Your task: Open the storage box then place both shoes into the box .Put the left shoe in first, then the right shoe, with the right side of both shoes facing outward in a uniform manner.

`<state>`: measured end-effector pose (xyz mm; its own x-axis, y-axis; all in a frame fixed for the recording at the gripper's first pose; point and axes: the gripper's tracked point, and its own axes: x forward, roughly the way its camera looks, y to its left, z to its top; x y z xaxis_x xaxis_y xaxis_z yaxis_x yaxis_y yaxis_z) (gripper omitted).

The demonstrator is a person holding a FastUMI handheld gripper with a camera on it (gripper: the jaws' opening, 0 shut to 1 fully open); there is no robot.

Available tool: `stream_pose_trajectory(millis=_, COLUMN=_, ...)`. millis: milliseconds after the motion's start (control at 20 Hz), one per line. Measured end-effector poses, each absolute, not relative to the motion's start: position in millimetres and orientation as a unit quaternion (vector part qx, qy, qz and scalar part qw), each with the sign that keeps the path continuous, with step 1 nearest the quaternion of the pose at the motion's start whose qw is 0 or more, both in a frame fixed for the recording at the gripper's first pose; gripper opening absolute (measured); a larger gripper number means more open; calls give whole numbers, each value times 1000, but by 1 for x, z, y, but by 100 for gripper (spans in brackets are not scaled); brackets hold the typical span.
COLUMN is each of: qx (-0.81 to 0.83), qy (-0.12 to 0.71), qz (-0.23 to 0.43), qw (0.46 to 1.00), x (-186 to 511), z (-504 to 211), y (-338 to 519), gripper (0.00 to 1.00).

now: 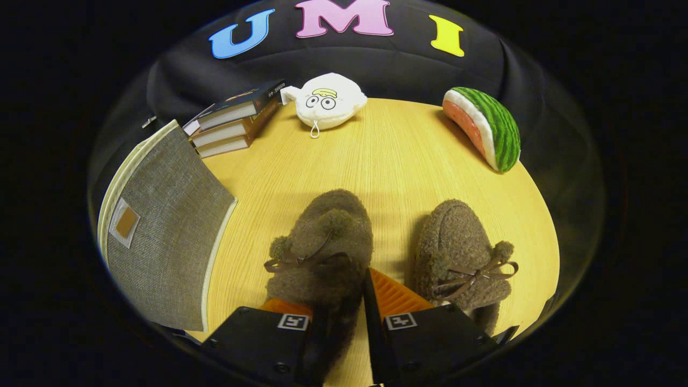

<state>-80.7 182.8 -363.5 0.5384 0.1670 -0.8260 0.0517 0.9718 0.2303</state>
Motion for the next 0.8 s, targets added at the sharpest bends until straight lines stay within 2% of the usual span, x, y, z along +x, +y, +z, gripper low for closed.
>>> stream_pose_trajectory(millis=50, qx=107, qy=477, qz=23, qw=872, x=-79, z=-364, y=178, gripper=31)
stream_pose_trajectory(millis=100, qx=112, qy=475, qz=16, qw=872, x=-78, z=-363, y=177, gripper=18)
stream_pose_trajectory(millis=200, qx=124, qy=480, qz=4, qw=868, x=-80, z=-359, y=174, gripper=10)
stream_pose_trajectory(millis=350, qx=149, qy=479, qz=-21, qw=865, x=-81, z=-333, y=164, gripper=10)
stream_pose_trajectory(millis=600, qx=205, qy=449, qz=-41, qw=869, x=-63, z=-239, y=167, gripper=9)
stream_pose_trajectory(millis=800, qx=243, qy=450, qz=-22, qw=859, x=-46, z=-175, y=212, gripper=9)
